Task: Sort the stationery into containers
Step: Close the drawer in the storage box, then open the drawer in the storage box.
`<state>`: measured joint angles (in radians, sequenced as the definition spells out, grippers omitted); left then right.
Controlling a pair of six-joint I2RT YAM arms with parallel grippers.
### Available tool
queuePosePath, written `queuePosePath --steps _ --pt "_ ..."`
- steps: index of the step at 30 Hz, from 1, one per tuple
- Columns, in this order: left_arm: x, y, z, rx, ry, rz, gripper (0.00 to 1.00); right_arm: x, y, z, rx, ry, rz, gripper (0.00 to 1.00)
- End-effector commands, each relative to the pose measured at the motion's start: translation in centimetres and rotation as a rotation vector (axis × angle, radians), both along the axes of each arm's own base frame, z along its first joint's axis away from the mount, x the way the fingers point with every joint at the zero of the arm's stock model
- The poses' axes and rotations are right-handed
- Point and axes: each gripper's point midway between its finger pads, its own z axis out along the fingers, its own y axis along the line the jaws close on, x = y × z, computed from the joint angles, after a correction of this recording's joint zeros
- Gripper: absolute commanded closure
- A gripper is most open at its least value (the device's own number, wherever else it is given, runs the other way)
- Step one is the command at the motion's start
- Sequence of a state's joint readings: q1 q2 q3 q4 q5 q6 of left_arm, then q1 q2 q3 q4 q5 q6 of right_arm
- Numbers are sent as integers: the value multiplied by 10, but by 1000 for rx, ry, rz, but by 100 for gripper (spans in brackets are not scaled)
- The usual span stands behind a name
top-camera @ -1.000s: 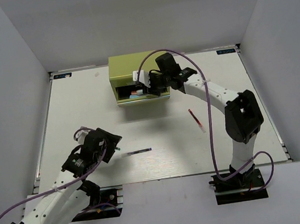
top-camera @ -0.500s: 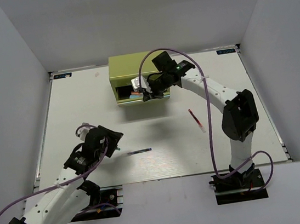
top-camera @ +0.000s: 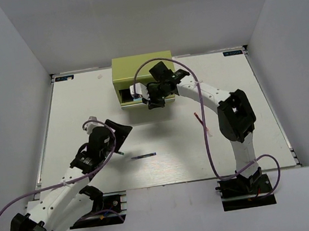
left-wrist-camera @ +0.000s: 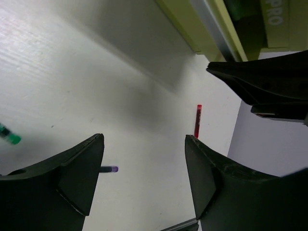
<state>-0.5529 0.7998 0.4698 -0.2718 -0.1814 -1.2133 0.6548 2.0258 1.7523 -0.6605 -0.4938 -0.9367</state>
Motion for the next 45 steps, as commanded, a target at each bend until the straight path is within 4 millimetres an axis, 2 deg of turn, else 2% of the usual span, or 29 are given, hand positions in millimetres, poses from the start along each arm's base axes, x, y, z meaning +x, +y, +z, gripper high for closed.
queuePosePath --steps 1,4,7,8,10,13,15,16,18,19,21,22,24,25,27,28,30,31,32,33,35,36,37,38,39,41,43,44,45 --pt "20 -13 27 -28 -120 -30 22 78 -6 25 34 -260 -220 100" --pt "33 -20 27 -32 -148 -35 25 96 -10 30 25 -311 -300 100" --pt "48 -29 39 -42 -202 -43 26 108 -10 35 21 -334 -337 100" --pt "52 -32 28 -29 -180 -44 28 113 -14 29 -3 -341 -356 100" --pt "63 -40 40 -38 -226 -59 28 118 -16 30 -10 -358 -375 100" --pt "76 -47 34 -28 -225 -63 29 124 -19 32 -21 -386 -397 100" --pt "86 -54 45 -42 -266 -65 30 127 -21 31 -27 -397 -407 100" --pt "90 -56 34 -30 -245 -66 30 129 -23 34 -25 -405 -416 100" --pt "102 -61 43 -45 -281 -54 31 129 -25 33 -30 -402 -419 100" --pt "104 -63 39 -44 -279 -55 31 128 -26 36 -26 -403 -419 100" --pt "120 -65 38 -49 -298 -36 32 120 -30 31 -34 -391 -402 100" --pt "122 -67 33 -54 -290 -33 32 118 -30 39 -18 -406 -402 100" --pt "139 -68 30 -75 -284 -4 35 110 -35 38 -16 -392 -384 100" --pt "143 -71 27 -81 -277 -1 35 97 -29 55 41 -370 -339 100" --pt "155 -75 29 -116 -286 11 39 88 -33 58 57 -348 -329 100" --pt "159 -75 14 -114 -258 15 40 80 -35 72 84 -356 -326 100" --pt "171 -76 23 -178 -293 43 41 67 -28 85 145 -322 -283 100" --pt "174 -78 23 -200 -303 48 41 60 -30 107 182 -340 -272 100" --pt "178 -80 16 -216 -297 55 41 55 -32 114 196 -329 -264 100" --pt "183 -81 23 -251 -332 72 41 47 -30 129 236 -329 -233 100" --pt "187 -83 20 -309 -329 90 44 42 -32 149 275 -355 -233 89" --pt "193 -79 10 -315 -325 114 44 44 -34 159 293 -376 -245 77" --pt "198 -82 14 -342 -328 121 44 49 -36 164 300 -401 -265 47" --pt "200 -84 10 -346 -319 125 44 54 -37 164 300 -408 -279 38" --pt "204 -84 3 -341 -318 135 44 60 -38 165 295 -429 -289 32" --pt "212 -87 5 -357 -320 139 44 71 -40 157 272 -434 -286 20" --pt "217 -88 -2 -349 -313 149 44 71 -43 145 237 -403 -273 15" --pt "220 -88 4 -364 -324 160 44 74 -40 146 240 -401 -264 13" --pt "220 -88 -4 -352 -306 161 44 77 -41 138 224 -390 -268 13"
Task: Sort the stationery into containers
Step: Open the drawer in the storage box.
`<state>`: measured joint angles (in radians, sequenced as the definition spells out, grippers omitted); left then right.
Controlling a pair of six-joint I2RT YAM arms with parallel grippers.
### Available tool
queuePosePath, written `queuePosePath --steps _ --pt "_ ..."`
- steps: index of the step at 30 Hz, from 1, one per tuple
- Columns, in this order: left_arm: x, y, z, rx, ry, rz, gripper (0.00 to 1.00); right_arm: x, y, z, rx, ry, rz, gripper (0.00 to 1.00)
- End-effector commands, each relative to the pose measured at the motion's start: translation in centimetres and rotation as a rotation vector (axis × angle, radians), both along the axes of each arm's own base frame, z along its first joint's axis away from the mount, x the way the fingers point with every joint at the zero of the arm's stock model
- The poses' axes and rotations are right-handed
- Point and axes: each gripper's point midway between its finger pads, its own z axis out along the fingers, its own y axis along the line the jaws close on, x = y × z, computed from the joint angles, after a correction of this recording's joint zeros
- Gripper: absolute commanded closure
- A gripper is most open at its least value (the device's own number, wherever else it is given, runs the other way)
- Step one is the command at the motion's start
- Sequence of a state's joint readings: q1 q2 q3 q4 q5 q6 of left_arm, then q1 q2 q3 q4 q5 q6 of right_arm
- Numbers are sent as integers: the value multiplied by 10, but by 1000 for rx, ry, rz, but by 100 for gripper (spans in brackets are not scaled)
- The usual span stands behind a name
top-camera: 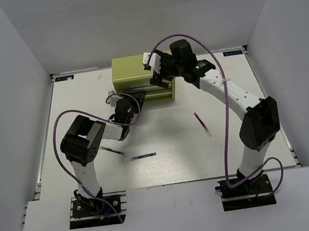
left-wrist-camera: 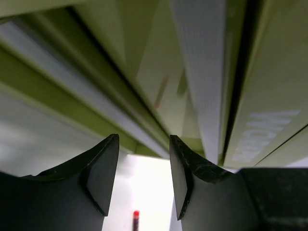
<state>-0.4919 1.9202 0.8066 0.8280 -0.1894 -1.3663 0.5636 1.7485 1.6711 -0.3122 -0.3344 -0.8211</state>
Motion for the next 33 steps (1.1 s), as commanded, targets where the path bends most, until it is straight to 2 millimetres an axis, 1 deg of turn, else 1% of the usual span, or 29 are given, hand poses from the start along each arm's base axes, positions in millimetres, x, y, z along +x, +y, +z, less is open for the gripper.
queuePosePath --steps 1,2,3,4,5,6,7,8,9,10,11,12,13,14,15,17,19,20,21,22,26,27,28,29,30,31,32,33 --pt "18 2 35 -65 -84 50 44 13 0 -20 -35 38 3 13" --pt "18 2 27 -56 -67 51 44 16 -1 -21 -41 31 -8 13" --pt "21 3 28 -52 -64 61 44 19 0 -30 -51 43 -10 13" --pt "21 3 23 -46 -55 61 44 23 0 -31 -50 44 -19 11" --pt "23 4 24 -51 -50 72 44 26 0 -29 -51 36 -29 11" --pt "22 4 15 -38 -27 73 44 31 1 -35 -56 45 -36 11" --pt "25 5 19 -42 -37 81 44 32 0 -35 -55 47 -40 11" --pt "25 5 17 -37 -30 82 44 35 1 -37 -57 51 -56 11" --pt "25 5 10 -39 -15 84 47 41 1 -34 -50 47 -66 11" --pt "25 5 5 -34 -7 84 48 43 3 -39 -55 55 -72 11" --pt "25 5 6 -46 -4 87 50 47 2 -46 -60 74 -92 11" --pt "26 6 6 -44 -6 97 50 51 4 -38 -48 60 -95 11" --pt "28 5 10 -58 -11 99 50 53 5 -43 -52 73 -97 11" --pt "28 7 2 -45 7 110 50 56 4 -44 -49 81 -107 11" --pt "30 6 5 -49 -1 110 51 56 5 -42 -45 79 -109 11" --pt "31 10 3 -40 4 131 53 57 6 -41 -41 80 -109 11" --pt "32 10 -3 -36 27 134 57 57 6 -45 -47 89 -109 11" --pt "35 10 2 -40 15 144 59 56 7 -45 -48 89 -109 11" --pt "34 11 -2 -32 29 144 61 57 5 -45 -51 92 -115 11" --pt "36 10 -6 -26 38 144 65 55 6 -47 -54 97 -109 11" --pt "36 10 -6 -26 39 144 75 53 4 -51 -64 109 -113 11" --pt "33 11 -11 -19 49 145 76 55 2 -53 -68 113 -120 11" --pt "33 11 -11 -19 49 145 80 54 3 -55 -70 118 -118 11" --pt "28 14 -14 -14 58 145 82 55 2 -55 -72 119 -124 11" --pt "25 9 -14 -13 58 134 83 55 1 -59 -79 125 -125 11" --pt "21 11 -16 -9 65 134 83 55 0 -59 -82 130 -132 11" --pt "15 11 -25 5 81 134 87 56 -1 -61 -84 133 -135 11" --pt "13 12 -18 -2 71 134 87 56 -2 -64 -89 141 -141 11"
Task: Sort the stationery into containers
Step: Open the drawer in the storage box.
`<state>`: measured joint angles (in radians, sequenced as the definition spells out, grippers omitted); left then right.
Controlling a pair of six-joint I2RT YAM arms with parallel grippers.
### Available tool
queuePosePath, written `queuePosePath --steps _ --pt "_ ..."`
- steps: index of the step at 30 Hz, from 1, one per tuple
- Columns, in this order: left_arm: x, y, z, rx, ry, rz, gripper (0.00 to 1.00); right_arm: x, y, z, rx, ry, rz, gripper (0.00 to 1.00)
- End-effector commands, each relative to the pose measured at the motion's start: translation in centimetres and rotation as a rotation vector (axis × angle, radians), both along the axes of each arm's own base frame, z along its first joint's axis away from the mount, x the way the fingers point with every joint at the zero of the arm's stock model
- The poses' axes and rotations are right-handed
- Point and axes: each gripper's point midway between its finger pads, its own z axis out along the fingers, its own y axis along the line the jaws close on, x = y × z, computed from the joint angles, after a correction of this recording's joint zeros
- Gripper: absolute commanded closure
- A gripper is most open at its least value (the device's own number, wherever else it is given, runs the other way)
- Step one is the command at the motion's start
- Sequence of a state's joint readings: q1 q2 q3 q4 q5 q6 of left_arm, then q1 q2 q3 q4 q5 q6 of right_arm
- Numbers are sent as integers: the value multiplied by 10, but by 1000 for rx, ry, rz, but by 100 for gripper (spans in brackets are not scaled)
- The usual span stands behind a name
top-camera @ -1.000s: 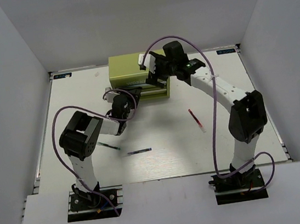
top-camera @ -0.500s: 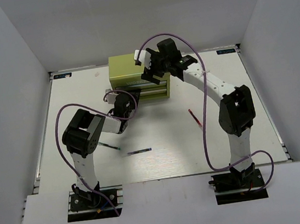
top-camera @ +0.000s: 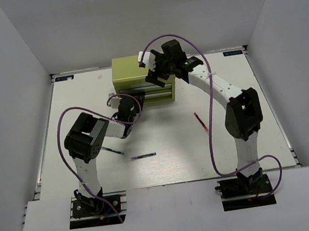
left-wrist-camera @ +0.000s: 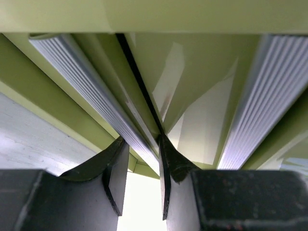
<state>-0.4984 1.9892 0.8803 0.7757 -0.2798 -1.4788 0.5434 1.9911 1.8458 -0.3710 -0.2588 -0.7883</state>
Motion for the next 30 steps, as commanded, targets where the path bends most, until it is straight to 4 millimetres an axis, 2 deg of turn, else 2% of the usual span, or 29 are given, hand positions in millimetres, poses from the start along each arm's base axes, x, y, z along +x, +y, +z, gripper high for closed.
queuePosePath --steps 1,2,3,4,6,7,9,10,12,18,20,21,22,23,25,27,29,30 --pt "-12 11 -11 66 28 22 88 5 -7 0 -8 31 -45 11" --pt "-16 8 -6 60 17 13 88 5 -8 0 -8 33 -49 11" --pt "-20 8 -11 63 30 0 88 6 -7 -5 -14 40 -54 11" --pt "-23 7 -6 52 17 -10 89 6 -9 -7 -17 49 -61 11" --pt "-37 10 -5 51 16 -19 89 7 -11 -10 -19 63 -70 11" --pt "-45 14 -12 62 34 -20 89 8 -11 -12 -20 65 -76 11" --pt "-51 18 -4 56 24 -19 89 9 -13 -15 -21 75 -83 11" --pt "-61 18 -10 64 38 -29 91 9 -13 -16 -22 80 -86 11" --pt "-66 21 1 52 17 -29 91 9 -14 -18 -25 88 -91 11" --pt "-86 24 -3 62 48 -61 89 8 -16 -25 -31 109 -99 11" --pt "-87 22 -3 59 49 -72 74 6 -16 -24 -33 110 -93 11" --pt "-90 21 -7 64 69 -85 64 4 -16 -26 -35 121 -92 11" --pt "-88 18 -5 62 70 -94 45 3 -17 -23 -32 117 -90 11" --pt "-88 15 -4 69 75 -110 39 2 -17 -19 -28 112 -89 11" --pt "-84 10 1 97 75 -130 28 -5 -18 -16 -19 117 -77 11" --pt "-83 8 5 112 74 -145 24 -13 -19 -2 4 104 -61 11" --pt "-84 7 10 123 79 -157 19 -19 -20 -3 8 111 -51 11" --pt "-85 7 12 136 74 -162 18 -25 -21 7 19 96 -47 11"
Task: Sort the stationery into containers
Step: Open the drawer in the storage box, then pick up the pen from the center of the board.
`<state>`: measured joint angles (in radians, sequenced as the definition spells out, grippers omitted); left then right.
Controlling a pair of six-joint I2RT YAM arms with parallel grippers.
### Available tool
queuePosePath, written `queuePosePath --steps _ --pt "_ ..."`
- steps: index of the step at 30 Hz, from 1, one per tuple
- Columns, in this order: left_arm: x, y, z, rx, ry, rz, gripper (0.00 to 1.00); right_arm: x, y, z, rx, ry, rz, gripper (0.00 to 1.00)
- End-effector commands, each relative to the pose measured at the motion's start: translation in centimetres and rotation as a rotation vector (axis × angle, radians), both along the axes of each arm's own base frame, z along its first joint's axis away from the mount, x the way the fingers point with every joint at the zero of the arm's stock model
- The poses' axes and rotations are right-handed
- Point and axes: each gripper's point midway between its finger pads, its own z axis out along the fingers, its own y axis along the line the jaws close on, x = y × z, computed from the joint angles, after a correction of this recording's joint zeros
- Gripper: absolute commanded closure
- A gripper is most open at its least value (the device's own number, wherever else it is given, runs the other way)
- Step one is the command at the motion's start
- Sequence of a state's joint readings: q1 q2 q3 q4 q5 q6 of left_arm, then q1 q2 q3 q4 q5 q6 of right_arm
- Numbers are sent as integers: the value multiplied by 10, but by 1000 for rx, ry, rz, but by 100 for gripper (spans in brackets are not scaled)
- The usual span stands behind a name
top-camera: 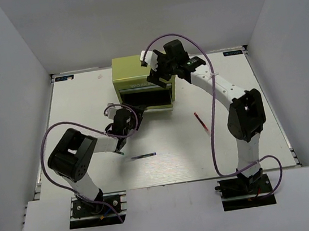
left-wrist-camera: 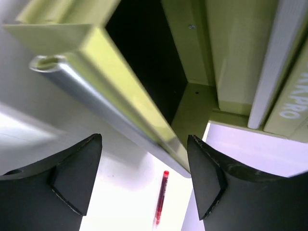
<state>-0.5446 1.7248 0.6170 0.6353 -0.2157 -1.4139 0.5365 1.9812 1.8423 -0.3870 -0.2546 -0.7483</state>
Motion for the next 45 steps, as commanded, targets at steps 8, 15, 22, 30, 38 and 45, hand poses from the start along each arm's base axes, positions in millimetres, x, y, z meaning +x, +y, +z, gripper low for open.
queuePosePath --steps 8,15,22,30,38,45 --pt "-26 14 33 196 61 -136 14 -61 -35 18 35 64 -9 10" --pt "-89 46 23 303 207 -192 14 -114 -65 0 106 121 -72 10" --pt "-137 84 33 357 259 -157 6 -147 -107 -35 145 275 -232 11" --pt "-158 114 37 390 269 -67 0 -164 -150 -104 84 462 -450 79" --pt "-165 133 38 489 361 -24 0 -153 -169 -148 1 609 -584 50" --pt "-169 130 26 508 425 -50 0 -147 -184 -172 -47 649 -646 50"
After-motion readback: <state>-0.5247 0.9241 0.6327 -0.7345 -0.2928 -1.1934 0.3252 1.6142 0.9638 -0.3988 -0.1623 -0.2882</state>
